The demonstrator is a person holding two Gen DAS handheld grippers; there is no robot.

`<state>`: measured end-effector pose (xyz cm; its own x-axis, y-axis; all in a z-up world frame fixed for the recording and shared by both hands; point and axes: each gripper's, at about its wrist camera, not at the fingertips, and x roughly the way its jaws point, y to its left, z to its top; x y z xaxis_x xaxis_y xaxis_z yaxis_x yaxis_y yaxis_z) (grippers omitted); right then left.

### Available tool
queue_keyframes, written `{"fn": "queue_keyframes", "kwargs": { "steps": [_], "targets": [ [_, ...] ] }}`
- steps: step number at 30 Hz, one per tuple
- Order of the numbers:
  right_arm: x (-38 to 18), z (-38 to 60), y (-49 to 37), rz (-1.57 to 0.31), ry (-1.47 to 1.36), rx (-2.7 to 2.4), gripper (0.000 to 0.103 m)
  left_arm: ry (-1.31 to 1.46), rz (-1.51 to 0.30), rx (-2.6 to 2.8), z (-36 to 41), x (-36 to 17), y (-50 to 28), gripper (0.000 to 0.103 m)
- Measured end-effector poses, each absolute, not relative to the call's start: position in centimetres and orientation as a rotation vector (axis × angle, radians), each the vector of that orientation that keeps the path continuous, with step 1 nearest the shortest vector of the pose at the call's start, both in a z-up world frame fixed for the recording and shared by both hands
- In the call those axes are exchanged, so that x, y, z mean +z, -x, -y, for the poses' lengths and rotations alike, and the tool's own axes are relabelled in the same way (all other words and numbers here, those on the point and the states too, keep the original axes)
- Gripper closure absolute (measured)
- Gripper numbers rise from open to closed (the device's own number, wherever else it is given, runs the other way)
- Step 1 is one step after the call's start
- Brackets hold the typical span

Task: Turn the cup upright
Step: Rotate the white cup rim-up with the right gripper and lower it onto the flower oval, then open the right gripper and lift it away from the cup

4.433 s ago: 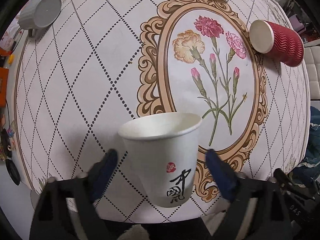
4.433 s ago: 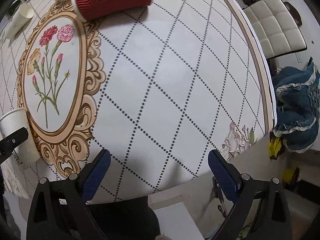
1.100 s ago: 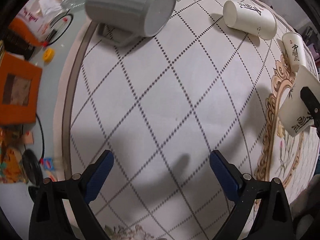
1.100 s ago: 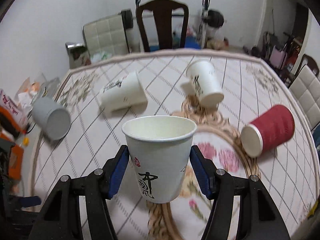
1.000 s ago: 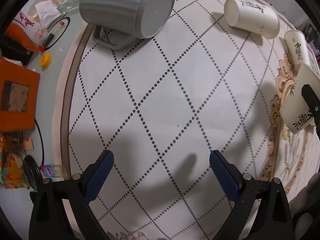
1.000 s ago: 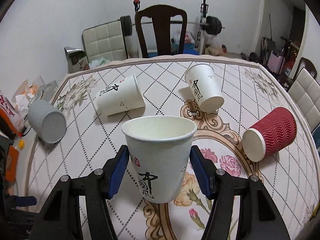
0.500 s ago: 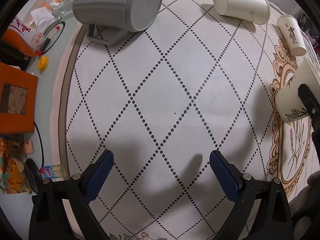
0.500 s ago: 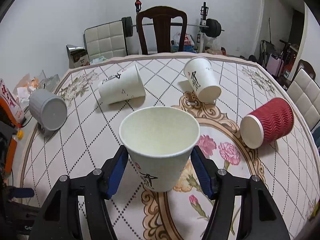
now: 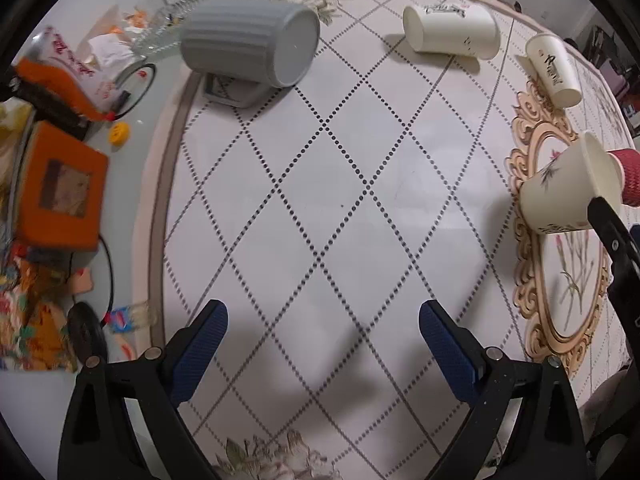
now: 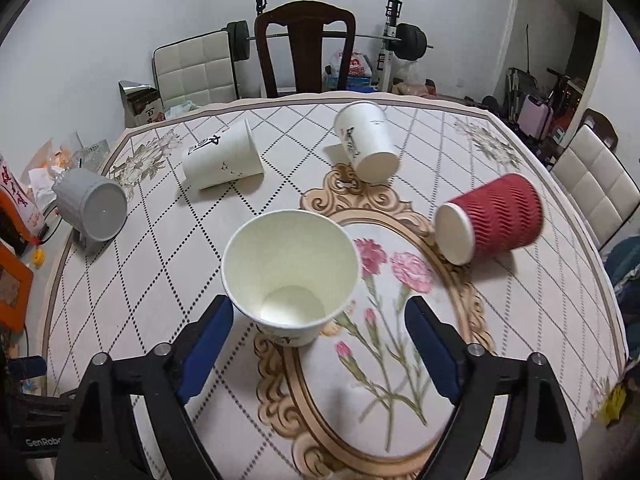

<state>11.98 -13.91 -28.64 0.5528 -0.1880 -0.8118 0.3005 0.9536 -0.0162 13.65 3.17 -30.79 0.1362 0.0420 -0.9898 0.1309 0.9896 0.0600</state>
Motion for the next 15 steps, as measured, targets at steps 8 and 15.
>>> {"fn": "queue_keyframes", "kwargs": {
  "steps": [8,15],
  "targets": [
    [-22.8,14.5,-7.6,-0.953,-0.068,-0.309,0.001,-0.133,-1.313,-0.043,-2.9,-23.6,-9.2,0.005],
    [-13.6,15.2,-2.0,-0.916,-0.048,-0.321,0.001,-0.129,-1.178,-0.062,-2.7,-16.7,-6.5,0.005]
  ]
}}
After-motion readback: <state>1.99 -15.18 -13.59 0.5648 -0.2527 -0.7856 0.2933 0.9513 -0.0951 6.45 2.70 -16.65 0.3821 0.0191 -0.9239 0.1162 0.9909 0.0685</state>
